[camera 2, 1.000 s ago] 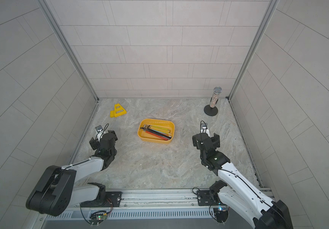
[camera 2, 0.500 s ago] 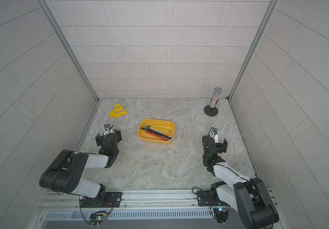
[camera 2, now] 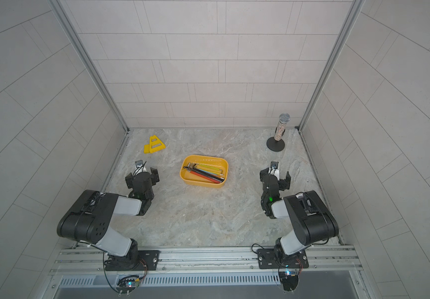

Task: Put the hex key on the desktop into the storage box
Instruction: Reset both arms

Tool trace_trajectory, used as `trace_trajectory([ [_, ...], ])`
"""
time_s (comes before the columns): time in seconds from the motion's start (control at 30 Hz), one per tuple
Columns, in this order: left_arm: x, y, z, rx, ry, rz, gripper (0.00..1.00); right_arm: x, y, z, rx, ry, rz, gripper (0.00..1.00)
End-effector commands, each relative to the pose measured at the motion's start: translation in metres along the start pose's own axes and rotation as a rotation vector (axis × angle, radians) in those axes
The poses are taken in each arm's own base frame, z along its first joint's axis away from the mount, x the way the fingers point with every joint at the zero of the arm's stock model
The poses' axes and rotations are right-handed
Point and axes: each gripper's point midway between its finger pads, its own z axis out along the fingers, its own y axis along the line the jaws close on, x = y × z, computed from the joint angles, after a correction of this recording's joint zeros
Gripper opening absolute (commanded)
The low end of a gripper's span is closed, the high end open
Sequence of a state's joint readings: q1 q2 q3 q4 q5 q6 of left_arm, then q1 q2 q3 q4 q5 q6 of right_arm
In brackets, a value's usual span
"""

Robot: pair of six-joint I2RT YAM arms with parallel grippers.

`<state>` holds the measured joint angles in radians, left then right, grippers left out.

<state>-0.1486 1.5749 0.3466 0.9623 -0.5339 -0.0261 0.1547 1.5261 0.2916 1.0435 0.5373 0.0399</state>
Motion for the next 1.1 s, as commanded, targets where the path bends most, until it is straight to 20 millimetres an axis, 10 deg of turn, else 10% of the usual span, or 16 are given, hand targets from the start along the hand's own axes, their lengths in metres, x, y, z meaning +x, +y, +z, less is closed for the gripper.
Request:
trace_trajectory([
  [0.0,-0.008,-0.001,0.001,0.008,0.003,-0.011,1.00,-0.008,0.003,0.005,-0.047,-0.019,0.039,1.00],
  [1.07,-0.008,-0.002,0.004,0.006,-0.009,-0.014,1.00,0.002,0.012,0.017,-0.092,0.021,0.028,1.00],
])
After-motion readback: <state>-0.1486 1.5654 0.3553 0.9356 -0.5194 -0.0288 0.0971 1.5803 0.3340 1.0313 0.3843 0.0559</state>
